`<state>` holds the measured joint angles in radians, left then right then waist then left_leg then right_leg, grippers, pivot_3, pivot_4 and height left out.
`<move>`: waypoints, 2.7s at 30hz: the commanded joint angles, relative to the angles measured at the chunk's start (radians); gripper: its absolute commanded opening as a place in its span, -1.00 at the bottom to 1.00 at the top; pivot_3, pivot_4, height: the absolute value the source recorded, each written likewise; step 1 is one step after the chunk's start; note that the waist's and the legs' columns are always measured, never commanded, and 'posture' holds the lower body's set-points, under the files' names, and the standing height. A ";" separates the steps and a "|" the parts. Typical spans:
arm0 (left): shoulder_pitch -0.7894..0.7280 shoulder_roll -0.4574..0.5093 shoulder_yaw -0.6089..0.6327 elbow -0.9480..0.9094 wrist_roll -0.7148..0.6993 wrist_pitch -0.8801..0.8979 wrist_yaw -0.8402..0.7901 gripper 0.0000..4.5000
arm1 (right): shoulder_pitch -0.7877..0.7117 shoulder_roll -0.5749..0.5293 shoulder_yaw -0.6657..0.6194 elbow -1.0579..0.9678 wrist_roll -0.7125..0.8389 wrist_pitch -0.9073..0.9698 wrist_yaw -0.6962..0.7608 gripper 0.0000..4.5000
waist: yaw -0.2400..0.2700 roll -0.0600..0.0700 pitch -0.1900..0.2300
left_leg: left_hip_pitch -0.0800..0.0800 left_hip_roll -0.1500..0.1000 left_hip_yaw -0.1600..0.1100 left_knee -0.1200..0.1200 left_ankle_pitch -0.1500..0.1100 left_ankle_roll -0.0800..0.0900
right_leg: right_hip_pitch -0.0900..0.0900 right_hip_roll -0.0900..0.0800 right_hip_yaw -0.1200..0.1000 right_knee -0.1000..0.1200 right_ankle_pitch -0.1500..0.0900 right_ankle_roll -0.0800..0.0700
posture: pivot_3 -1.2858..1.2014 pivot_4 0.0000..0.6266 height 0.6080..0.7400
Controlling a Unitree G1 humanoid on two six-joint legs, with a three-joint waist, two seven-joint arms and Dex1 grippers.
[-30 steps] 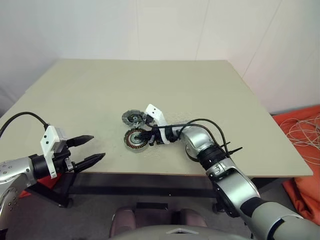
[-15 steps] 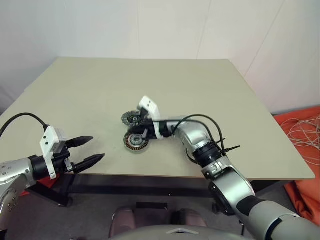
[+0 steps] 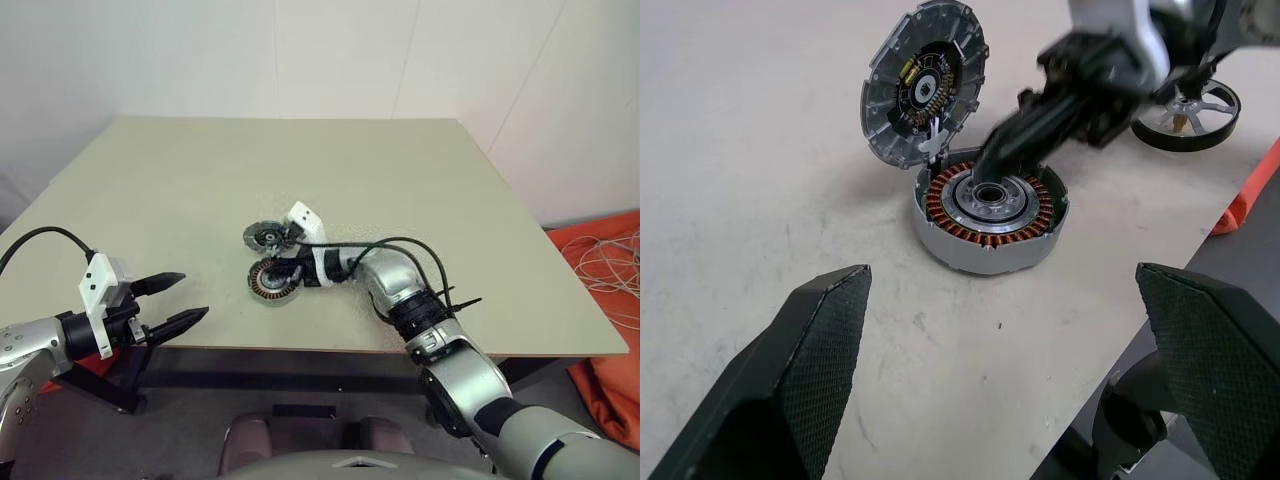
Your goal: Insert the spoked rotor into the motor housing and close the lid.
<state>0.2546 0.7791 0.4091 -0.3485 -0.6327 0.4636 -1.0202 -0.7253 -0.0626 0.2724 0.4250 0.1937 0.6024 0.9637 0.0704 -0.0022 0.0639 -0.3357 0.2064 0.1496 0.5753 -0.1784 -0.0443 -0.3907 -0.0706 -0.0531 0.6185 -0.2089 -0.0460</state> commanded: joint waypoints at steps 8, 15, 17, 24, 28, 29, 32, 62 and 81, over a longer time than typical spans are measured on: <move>-0.060 -0.012 0.012 0.009 -0.008 -0.031 0.010 1.00 | 0.068 -0.340 -0.068 -0.430 0.180 0.244 0.180 -0.91 | 0.024 -0.001 -0.001 | 0.000 0.000 0.001 0.000 0.000 0.000 | 0.001 0.000 0.000 -0.001 0.000 0.000 | 0.03 -1.00 1.00; -0.097 -0.013 -0.015 0.035 -0.008 -0.047 -0.015 1.00 | 0.059 -0.585 -0.248 -0.362 0.260 0.422 0.152 0.05 | 0.028 0.000 0.000 | 0.000 0.000 0.002 0.000 0.000 0.000 | 0.001 0.001 0.000 -0.001 0.000 0.000 | 0.03 -1.00 1.00; -0.090 0.007 -0.023 0.045 -0.005 -0.046 -0.051 1.00 | 0.047 -0.631 -0.294 -0.289 0.276 0.505 0.123 0.34 | 0.028 -0.001 0.000 | 0.000 -0.001 0.003 0.001 0.000 0.000 | 0.002 0.001 0.000 -0.002 0.000 0.000 | 0.03 -1.00 1.00; -0.100 0.042 -0.010 0.116 0.046 -0.123 -0.117 1.00 | -0.018 -0.740 -0.352 -0.110 0.319 0.888 0.038 0.65 | 0.027 0.001 0.000 | 0.000 0.000 0.003 0.001 0.000 0.000 | 0.002 0.007 0.000 -0.005 0.000 0.000 | 0.03 -1.00 1.00; -0.110 0.017 -0.021 0.109 0.036 -0.138 -0.117 1.00 | 0.020 -0.787 -0.372 -0.070 0.350 0.952 0.036 0.65 | 0.029 0.001 0.000 | -0.001 0.000 0.002 0.001 0.000 0.000 | 0.002 0.008 0.000 -0.007 0.000 0.000 | 0.03 -1.00 1.00; -0.110 0.008 -0.025 0.107 0.032 -0.149 -0.123 1.00 | 0.041 -0.795 -0.384 -0.068 0.353 0.944 0.032 0.65 | 0.031 0.001 0.000 | -0.002 0.000 0.002 0.001 0.000 0.000 | 0.002 0.008 0.000 -0.008 0.000 0.000 | 0.03 -1.00 1.00; -0.104 0.002 -0.036 0.102 0.032 -0.138 -0.120 1.00 | 0.109 -0.829 -0.386 -0.069 0.388 0.943 0.070 0.65 | 0.036 0.001 -0.001 | -0.002 0.000 0.003 0.001 -0.001 0.001 | 0.004 0.008 0.000 -0.010 0.000 0.000 | 0.03 -1.00 1.00; -0.107 -0.010 -0.034 0.096 0.030 -0.172 -0.114 1.00 | 0.223 -0.725 -0.460 0.100 0.802 1.012 -0.207 -0.20 | 0.036 0.003 -0.002 | 0.001 0.001 0.003 0.004 -0.002 0.001 | 0.006 0.008 -0.001 -0.011 0.000 0.000 | 0.03 -1.00 1.00; -0.065 -0.010 -0.007 0.077 0.013 -0.162 -0.109 1.00 | 0.128 -0.596 -0.358 0.106 1.515 1.004 -0.577 -0.88 | 0.029 0.004 -0.002 | 0.000 0.001 0.003 0.004 -0.001 0.001 | 0.005 0.008 -0.003 -0.011 0.000 0.000 | 0.03 -1.00 1.00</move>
<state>0.1917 0.7637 0.3660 -0.2423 -0.5999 0.3133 -1.1297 -0.5537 -0.6777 -0.0503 0.5296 1.6165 1.6098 0.4485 0.0995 0.0015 0.0619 -0.3359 0.2075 0.1521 0.5794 -0.1798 -0.0434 -0.3855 -0.0628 -0.0559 0.6070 -0.2089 -0.0458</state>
